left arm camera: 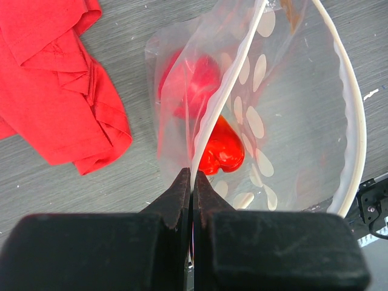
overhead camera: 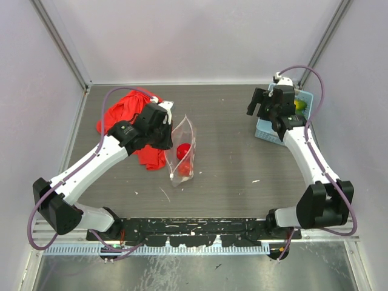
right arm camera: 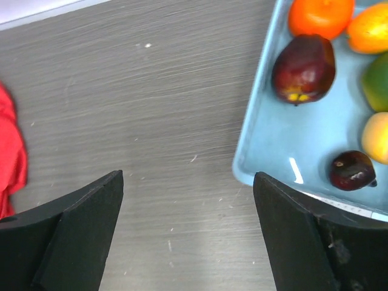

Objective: Place the food in the zip-top bag and seal the zipper
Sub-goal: Pick up the fake fruit from the bin.

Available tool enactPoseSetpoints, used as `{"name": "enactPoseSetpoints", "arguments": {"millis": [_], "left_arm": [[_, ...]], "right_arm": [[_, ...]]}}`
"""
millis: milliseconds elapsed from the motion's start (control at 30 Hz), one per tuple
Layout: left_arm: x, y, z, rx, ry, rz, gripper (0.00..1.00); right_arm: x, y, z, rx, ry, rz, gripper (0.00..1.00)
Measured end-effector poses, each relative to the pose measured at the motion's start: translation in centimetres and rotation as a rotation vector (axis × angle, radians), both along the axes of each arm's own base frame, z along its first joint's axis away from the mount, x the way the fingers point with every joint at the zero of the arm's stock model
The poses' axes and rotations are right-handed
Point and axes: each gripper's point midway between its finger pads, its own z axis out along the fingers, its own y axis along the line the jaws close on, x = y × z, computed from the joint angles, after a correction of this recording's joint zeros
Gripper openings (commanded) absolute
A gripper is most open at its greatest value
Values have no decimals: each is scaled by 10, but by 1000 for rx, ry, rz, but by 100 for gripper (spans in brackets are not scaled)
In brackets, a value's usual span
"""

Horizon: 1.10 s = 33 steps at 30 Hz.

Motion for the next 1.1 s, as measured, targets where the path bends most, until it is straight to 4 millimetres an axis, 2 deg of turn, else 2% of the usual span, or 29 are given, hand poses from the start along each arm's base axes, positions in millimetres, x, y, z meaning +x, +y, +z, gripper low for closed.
{"name": "enactPoseSetpoints", "arguments": {"millis": [400,533,700,800,1100], "left_arm": [[0,0,-1,1,1,0,0],[1,-1,-3,6,6,-1,0],[1,-1,-4,8,9,-1,0],[1,-1,-5,9,11,-1,0],[2,-2,-10,18,24,-3,0]], "right_arm": [[55,-90,-68,83,34,-251,100],[71,-116,-101,106,76,-310,100],[87,-129,-145,156,141,-327,100],[95,-130,-162,186,163,-317,100],[116,-126,-176,247,140,-255,100]]}}
